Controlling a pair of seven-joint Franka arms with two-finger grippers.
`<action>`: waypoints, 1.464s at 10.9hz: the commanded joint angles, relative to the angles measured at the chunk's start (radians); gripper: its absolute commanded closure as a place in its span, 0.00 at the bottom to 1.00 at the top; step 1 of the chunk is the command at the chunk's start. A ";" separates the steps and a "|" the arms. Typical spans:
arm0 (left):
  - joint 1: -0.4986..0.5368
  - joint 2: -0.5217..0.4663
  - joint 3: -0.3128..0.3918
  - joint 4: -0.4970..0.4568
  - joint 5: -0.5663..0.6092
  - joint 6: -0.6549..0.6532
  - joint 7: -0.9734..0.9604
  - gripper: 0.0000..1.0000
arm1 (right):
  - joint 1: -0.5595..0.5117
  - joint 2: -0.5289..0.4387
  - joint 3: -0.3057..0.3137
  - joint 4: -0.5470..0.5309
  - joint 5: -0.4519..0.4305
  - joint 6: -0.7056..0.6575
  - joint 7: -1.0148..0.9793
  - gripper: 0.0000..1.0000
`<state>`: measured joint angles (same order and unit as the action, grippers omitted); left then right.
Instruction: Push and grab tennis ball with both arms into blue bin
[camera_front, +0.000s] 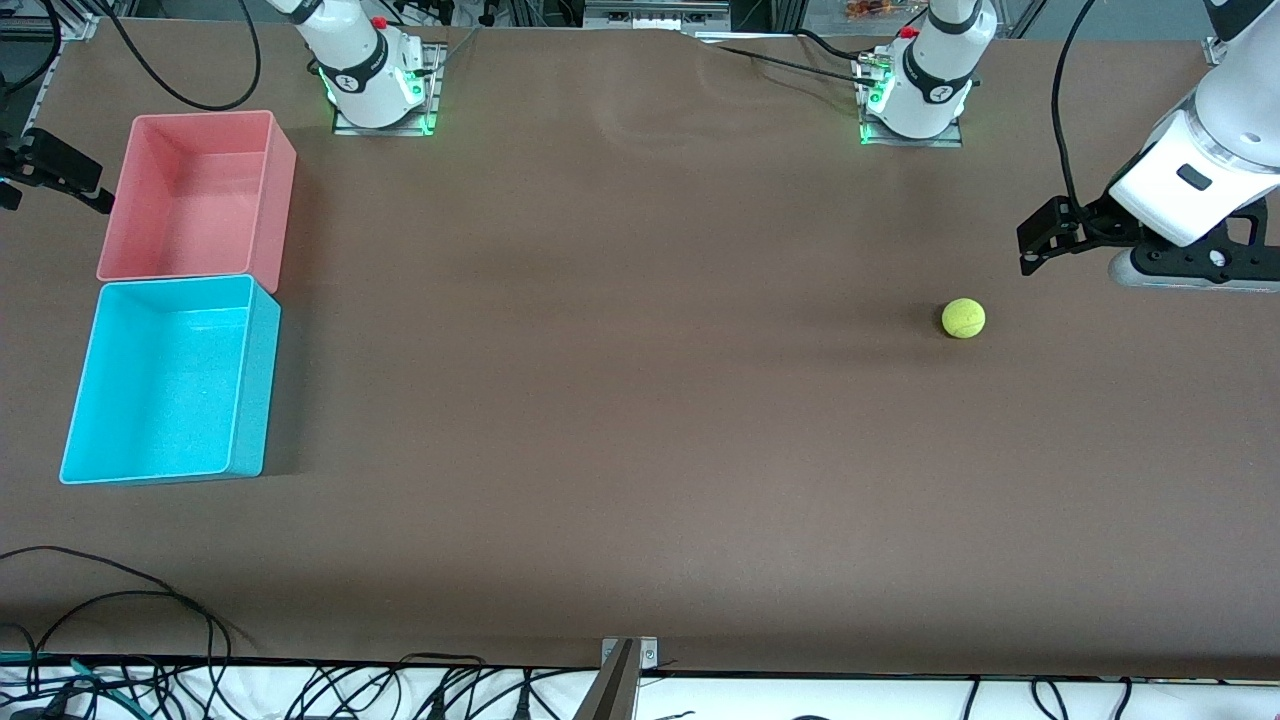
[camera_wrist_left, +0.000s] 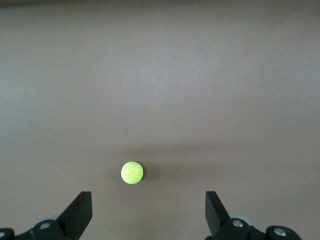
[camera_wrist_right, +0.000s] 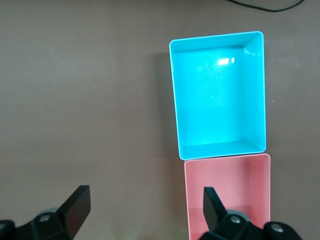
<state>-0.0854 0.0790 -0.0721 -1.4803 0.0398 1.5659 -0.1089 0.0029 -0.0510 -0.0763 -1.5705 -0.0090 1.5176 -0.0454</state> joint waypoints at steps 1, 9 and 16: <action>-0.004 0.010 0.005 0.015 -0.015 -0.014 0.015 0.00 | -0.001 0.000 0.000 0.023 0.014 -0.024 -0.014 0.00; -0.004 0.010 0.005 0.014 -0.015 -0.015 0.012 0.00 | -0.004 0.000 -0.003 0.023 0.015 -0.027 -0.013 0.00; -0.005 0.018 0.005 0.017 -0.014 -0.014 0.009 0.00 | -0.004 0.025 -0.008 0.020 0.020 -0.016 -0.004 0.00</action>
<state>-0.0859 0.0895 -0.0721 -1.4803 0.0398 1.5659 -0.1090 0.0021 -0.0381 -0.0786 -1.5705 -0.0085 1.5124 -0.0446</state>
